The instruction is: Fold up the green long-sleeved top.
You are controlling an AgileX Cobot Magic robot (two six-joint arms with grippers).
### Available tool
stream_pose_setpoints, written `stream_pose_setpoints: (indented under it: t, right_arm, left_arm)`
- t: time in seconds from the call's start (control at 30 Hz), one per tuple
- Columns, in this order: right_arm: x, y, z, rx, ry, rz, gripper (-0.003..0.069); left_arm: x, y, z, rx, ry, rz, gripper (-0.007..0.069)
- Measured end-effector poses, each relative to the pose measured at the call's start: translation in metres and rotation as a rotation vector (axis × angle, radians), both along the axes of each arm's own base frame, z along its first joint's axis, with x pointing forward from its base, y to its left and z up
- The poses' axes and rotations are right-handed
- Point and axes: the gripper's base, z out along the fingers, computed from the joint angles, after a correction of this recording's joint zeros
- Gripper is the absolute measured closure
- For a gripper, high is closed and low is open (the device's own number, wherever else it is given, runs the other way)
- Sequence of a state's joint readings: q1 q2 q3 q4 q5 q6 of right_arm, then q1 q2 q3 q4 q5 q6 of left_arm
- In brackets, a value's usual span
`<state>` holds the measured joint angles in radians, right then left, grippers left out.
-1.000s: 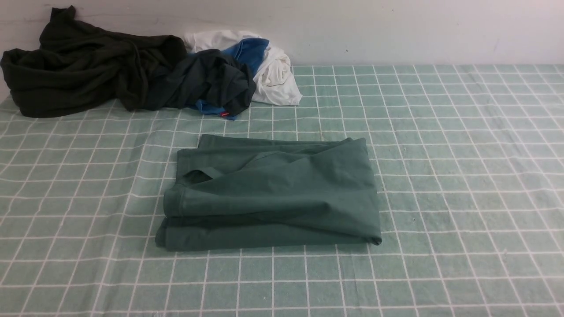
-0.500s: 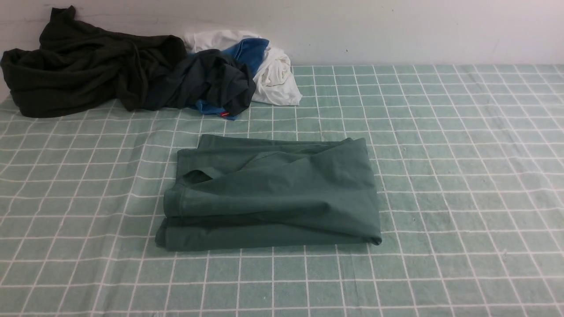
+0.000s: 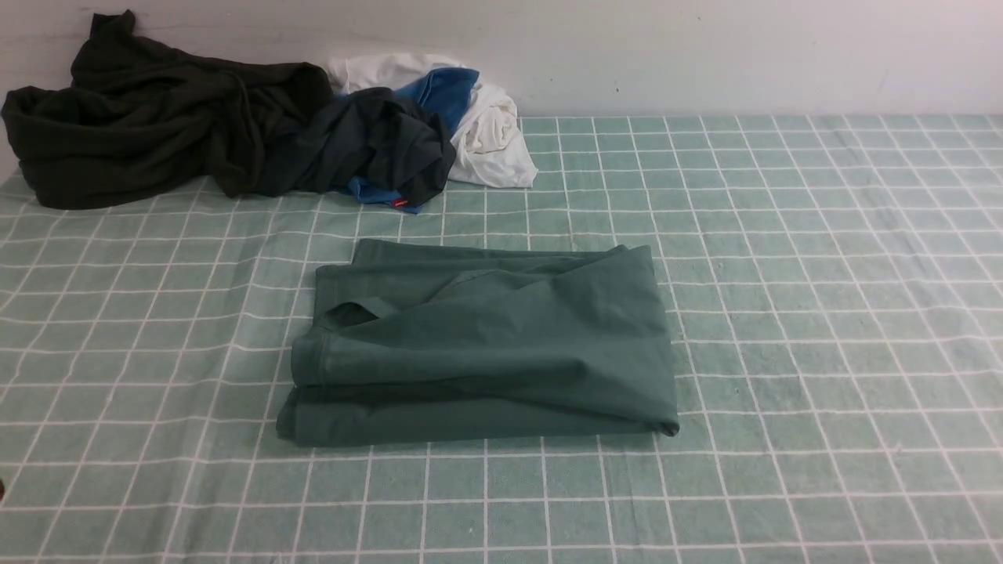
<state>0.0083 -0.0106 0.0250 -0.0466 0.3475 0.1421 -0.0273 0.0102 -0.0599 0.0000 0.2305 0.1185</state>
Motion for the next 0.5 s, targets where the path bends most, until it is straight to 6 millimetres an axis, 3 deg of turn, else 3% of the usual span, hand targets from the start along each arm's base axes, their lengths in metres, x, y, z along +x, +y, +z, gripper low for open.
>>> stream_pose_setpoints:
  t: [0.07, 0.2, 0.5]
  right_arm:
    - [0.0, 0.0, 0.0, 0.0, 0.001, 0.0, 0.0672]
    - [0.0, 0.0, 0.0, 0.0, 0.002, 0.0, 0.0672]
    - [0.0, 0.0, 0.0, 0.0, 0.002, 0.0, 0.0672]
  left_arm:
    - [0.001, 0.002, -0.018, -0.015, 0.037, 0.039, 0.0627]
    - [0.001, 0.004, -0.032, -0.041, 0.105, 0.087, 0.0627]
    - [-0.001, 0.004, -0.035, -0.061, 0.164, 0.098, 0.0627]
